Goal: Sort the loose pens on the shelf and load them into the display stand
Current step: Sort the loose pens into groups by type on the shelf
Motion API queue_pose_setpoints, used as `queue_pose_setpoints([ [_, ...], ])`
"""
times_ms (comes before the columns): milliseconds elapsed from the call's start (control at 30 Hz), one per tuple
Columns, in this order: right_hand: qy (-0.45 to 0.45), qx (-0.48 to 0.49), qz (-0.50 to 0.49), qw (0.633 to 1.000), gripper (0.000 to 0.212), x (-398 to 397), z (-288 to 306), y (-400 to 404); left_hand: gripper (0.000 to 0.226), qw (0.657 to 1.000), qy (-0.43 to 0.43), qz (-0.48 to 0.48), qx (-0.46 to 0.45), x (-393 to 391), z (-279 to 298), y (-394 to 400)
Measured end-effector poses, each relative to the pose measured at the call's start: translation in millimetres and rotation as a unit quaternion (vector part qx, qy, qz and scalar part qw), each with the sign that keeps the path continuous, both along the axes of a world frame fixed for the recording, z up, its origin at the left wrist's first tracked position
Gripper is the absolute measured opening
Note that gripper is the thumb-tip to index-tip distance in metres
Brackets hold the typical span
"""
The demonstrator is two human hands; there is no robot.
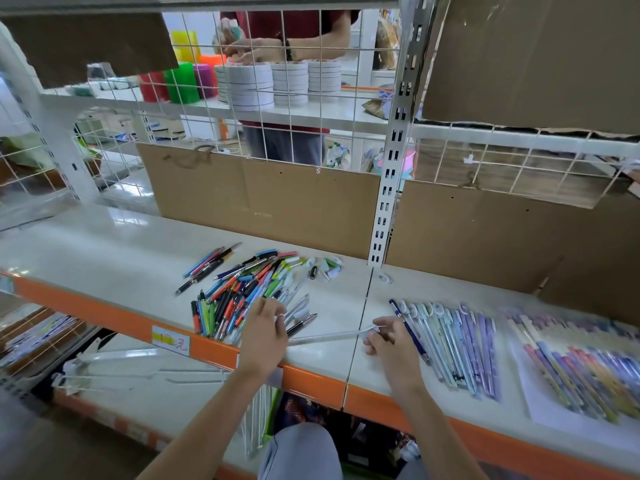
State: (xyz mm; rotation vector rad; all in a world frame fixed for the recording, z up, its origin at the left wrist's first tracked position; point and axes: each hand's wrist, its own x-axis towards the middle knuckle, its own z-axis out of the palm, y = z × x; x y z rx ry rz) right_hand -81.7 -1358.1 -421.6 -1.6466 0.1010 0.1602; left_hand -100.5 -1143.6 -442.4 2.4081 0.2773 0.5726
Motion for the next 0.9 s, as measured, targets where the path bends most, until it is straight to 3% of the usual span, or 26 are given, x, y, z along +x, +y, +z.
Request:
queue_pose_setpoints([
  [200,-0.046,-0.1,0.07,0.991,0.014,0,-6,3,0.008,0.998,0.024,0.043,0.036,-14,-1,24],
  [400,-0.048,-0.123,0.076,0.988,0.014,0,-8,3,0.018,0.992,0.091,0.03,0.084,-8,10,23],
  [500,-0.051,-0.12,0.074,0.989,0.014,0,-8,3,0.016,0.988,0.078,0.004,0.132,-5,11,20],
  [767,-0.04,-0.066,0.048,0.996,0.013,1,-7,1,0.021,0.948,0.153,0.006,0.28,8,19,11],
  [900,-0.039,-0.038,0.04,0.998,0.011,-1,-5,1,0.017,0.948,0.133,0.011,0.29,8,20,7],
])
